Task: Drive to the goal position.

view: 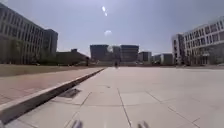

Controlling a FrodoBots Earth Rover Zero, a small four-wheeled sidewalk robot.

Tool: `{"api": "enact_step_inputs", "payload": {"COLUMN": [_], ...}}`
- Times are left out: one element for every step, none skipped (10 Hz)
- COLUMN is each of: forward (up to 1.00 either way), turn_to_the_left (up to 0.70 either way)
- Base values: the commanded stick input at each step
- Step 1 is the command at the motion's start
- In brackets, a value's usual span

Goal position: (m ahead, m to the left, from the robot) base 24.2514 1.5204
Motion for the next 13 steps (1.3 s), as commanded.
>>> {"api": "enact_step_inputs", "payload": {"forward": [0.85,0.85,0.85,0.85,0.85,0.85,0.85,0.85,0.85,0.85,0.85,0.85,0.85], "turn_to_the_left": [0.00,0.00,0.00,0.00,0.00,0.00,0.00,0.00,0.00,0.00,0.00,0.00,0.00]}}
